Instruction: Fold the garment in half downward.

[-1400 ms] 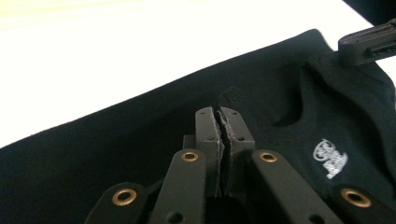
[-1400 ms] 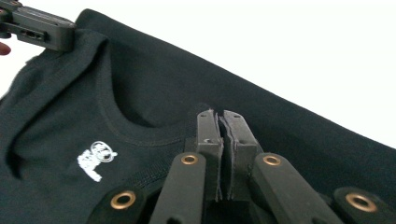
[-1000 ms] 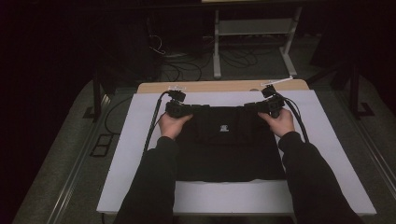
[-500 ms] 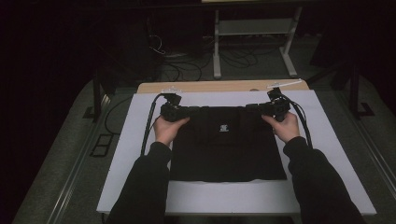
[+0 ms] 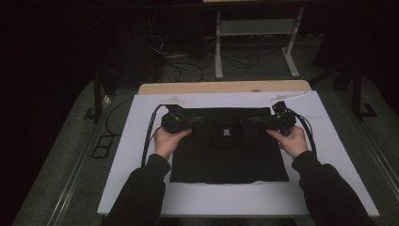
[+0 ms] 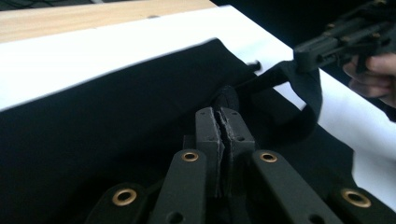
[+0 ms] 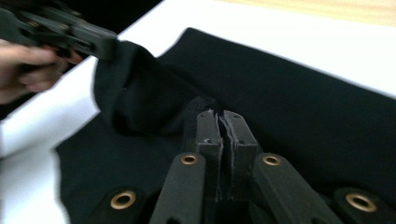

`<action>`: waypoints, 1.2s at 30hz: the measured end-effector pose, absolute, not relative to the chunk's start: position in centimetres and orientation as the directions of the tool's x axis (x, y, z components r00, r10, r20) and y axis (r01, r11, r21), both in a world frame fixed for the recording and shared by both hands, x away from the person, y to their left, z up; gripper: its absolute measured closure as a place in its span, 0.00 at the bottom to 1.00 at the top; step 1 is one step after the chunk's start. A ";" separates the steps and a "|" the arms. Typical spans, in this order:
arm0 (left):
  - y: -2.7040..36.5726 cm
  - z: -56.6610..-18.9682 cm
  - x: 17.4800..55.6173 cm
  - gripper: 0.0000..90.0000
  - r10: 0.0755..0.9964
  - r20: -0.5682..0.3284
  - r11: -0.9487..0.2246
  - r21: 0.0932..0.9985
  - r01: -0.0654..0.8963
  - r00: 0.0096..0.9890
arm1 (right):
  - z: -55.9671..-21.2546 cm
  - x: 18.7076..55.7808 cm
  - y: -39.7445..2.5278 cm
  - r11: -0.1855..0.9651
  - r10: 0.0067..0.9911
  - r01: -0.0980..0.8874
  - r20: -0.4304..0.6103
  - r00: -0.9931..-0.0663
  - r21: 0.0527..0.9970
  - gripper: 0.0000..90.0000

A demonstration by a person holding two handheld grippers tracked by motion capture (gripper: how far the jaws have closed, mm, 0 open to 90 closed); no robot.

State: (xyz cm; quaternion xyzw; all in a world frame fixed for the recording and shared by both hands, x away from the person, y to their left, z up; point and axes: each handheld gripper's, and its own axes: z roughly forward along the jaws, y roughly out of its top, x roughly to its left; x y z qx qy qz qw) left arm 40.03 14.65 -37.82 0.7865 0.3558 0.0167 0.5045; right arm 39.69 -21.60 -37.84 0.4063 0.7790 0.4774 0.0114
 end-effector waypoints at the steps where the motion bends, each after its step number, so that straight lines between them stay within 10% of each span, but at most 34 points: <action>1: 14.7 -37.9 39.6 0.95 0.566 -0.334 -0.242 0.807 0.539 0.754 | -38.0 39.4 -21.7 0.205 0.626 0.629 0.394 -0.673 0.750 0.94; 36: 17.1 -41.5 31.5 0.95 0.453 -0.440 -0.277 0.757 0.591 0.775 | -41.7 31.1 -22.9 0.245 0.532 0.704 0.514 -0.673 0.667 0.94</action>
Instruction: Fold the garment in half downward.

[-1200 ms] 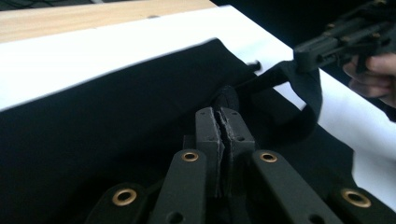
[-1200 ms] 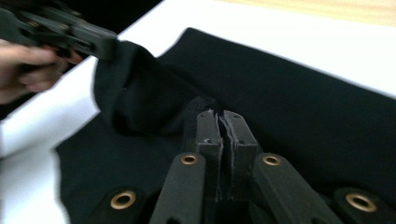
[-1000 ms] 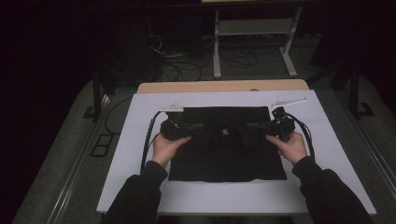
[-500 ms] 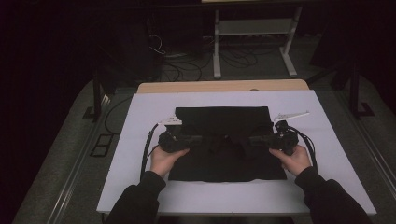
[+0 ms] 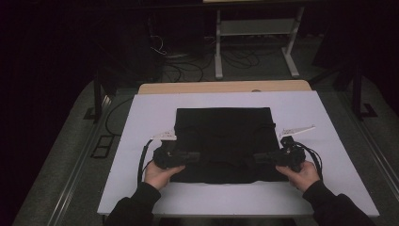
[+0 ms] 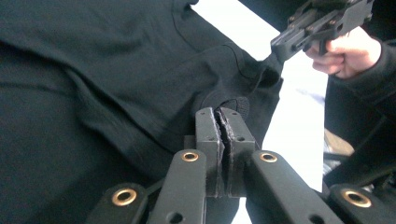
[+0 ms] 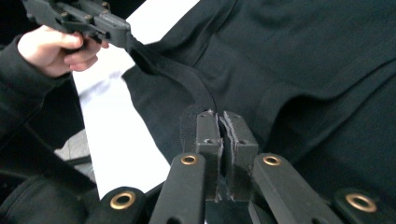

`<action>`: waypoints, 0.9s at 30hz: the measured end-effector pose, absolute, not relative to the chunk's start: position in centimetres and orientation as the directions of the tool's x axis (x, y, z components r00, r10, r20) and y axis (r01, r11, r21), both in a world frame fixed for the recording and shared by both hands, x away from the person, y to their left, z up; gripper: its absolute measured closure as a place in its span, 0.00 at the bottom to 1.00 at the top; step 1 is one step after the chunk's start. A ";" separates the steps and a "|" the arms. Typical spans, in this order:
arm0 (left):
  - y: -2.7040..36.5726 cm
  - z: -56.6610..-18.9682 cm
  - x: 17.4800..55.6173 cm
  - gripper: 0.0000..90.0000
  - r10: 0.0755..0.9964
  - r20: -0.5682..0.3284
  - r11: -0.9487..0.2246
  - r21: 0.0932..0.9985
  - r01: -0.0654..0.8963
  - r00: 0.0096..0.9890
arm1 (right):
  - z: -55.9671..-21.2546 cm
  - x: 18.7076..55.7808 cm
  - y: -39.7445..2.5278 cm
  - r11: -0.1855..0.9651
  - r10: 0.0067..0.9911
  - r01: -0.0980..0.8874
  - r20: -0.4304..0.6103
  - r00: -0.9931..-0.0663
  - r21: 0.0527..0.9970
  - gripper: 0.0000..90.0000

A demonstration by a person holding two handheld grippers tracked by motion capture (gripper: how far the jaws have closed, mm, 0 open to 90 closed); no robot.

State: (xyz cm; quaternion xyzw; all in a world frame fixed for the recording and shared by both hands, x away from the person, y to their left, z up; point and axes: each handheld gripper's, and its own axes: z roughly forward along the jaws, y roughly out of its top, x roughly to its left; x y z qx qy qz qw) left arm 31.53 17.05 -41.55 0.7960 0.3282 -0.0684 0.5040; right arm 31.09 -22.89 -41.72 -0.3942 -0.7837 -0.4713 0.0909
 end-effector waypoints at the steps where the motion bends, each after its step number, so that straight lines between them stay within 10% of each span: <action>1: 17.1 -41.7 31.3 0.95 0.450 -0.442 -0.283 0.754 0.593 0.776 | -41.8 30.8 -22.9 0.250 0.529 0.705 0.516 -0.674 0.664 0.94; 27: 18.0 -43.4 28.4 0.95 0.462 -0.435 -0.448 0.638 0.627 0.773 | -43.1 27.7 -23.0 0.353 0.527 0.742 0.535 -0.661 0.570 0.94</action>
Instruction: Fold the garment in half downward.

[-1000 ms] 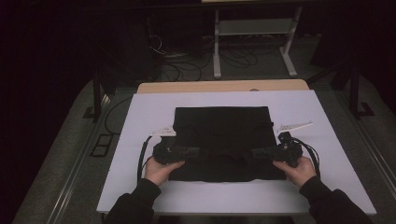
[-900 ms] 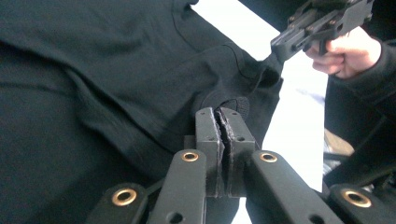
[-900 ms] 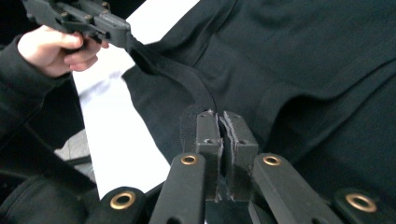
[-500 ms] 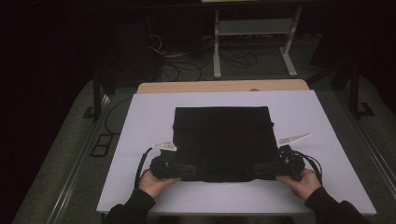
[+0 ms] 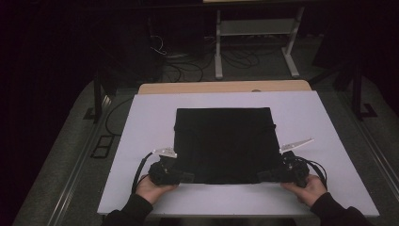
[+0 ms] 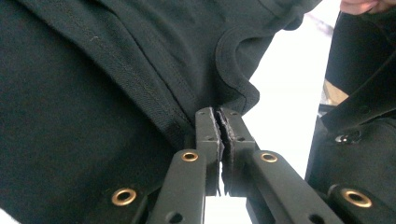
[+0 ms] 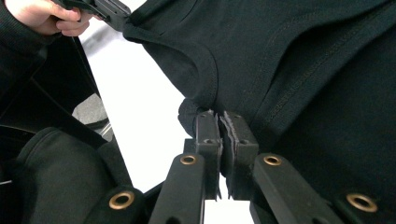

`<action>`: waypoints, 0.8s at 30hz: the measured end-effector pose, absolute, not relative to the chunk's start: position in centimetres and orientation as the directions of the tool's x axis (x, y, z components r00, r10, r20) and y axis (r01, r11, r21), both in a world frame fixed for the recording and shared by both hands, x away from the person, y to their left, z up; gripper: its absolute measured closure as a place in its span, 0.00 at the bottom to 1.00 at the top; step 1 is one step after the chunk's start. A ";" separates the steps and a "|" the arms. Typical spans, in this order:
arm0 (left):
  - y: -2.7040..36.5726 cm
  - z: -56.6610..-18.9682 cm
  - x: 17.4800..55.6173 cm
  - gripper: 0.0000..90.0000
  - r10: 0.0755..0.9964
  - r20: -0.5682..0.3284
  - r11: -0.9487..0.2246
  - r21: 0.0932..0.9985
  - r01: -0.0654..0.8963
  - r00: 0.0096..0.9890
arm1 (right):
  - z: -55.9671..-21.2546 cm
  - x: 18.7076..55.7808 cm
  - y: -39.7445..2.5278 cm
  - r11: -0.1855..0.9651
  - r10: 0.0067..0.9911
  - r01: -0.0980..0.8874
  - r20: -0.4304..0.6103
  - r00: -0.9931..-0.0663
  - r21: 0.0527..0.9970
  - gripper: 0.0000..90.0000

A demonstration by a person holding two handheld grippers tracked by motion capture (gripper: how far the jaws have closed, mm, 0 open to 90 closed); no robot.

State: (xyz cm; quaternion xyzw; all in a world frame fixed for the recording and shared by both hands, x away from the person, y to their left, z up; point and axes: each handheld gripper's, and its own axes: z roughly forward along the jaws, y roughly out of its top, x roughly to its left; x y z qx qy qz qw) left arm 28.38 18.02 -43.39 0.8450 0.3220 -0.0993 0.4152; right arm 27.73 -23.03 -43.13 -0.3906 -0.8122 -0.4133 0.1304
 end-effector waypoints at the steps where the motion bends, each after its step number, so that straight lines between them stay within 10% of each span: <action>1: 18.0 -43.4 28.3 0.95 0.464 -0.436 -0.450 0.634 0.629 0.771 | -43.2 27.6 -23.0 0.356 0.528 0.745 0.537 -0.658 0.564 0.94; 12: 17.8 -43.5 27.8 0.91 0.470 -0.407 -0.481 0.626 0.614 0.783 | -43.2 27.2 -22.9 0.377 0.536 0.740 0.521 -0.664 0.557 0.92; 24: 18.0 -43.1 27.7 0.55 0.500 -0.401 -0.444 0.642 0.625 0.768 | -42.7 27.1 -22.9 0.360 0.559 0.723 0.484 -0.673 0.590 0.67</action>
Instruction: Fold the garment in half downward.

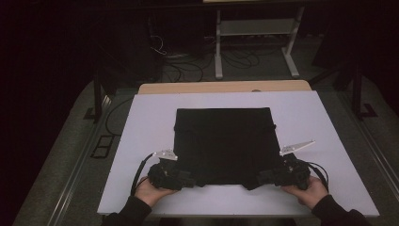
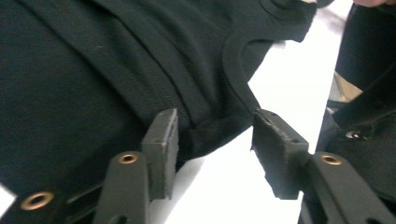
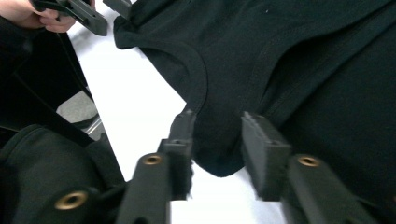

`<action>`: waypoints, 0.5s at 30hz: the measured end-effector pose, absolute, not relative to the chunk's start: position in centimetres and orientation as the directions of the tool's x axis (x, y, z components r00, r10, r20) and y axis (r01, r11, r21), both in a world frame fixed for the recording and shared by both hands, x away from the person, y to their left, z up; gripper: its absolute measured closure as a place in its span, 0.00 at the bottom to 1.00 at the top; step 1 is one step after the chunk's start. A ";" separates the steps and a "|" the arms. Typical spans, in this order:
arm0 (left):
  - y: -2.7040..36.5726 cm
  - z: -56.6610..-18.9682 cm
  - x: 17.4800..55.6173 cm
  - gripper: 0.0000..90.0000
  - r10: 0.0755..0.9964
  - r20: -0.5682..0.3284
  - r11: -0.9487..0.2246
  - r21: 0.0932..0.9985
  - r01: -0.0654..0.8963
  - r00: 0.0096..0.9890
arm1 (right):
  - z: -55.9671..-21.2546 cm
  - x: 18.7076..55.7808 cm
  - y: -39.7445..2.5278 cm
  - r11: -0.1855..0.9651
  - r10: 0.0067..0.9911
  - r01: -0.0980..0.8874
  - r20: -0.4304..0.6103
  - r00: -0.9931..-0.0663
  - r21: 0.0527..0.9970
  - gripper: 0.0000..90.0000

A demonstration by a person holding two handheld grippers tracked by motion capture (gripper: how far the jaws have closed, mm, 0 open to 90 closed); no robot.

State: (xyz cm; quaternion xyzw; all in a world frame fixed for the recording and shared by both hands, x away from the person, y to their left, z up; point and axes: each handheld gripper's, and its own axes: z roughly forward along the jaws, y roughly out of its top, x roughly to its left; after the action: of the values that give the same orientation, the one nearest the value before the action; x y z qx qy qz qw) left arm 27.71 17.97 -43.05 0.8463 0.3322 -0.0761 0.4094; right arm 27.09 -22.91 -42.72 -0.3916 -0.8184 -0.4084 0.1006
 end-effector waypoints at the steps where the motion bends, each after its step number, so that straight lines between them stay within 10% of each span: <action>1: 18.0 -43.0 27.7 0.53 0.507 -0.395 -0.442 0.643 0.625 0.766 | -42.7 27.1 -22.9 0.358 0.561 0.720 0.479 -0.675 0.595 0.63; 15: 18.7 -41.9 27.7 0.25 0.532 -0.330 -0.410 0.705 0.578 0.780 | -42.0 27.6 -23.1 0.327 0.595 0.670 0.406 -0.694 0.666 0.22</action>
State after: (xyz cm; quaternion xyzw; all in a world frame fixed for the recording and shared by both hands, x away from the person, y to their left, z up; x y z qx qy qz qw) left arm 27.70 18.73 -41.93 0.8391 0.3306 -0.0271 0.4310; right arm 27.59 -23.14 -42.05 -0.3889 -0.8134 -0.4303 0.0437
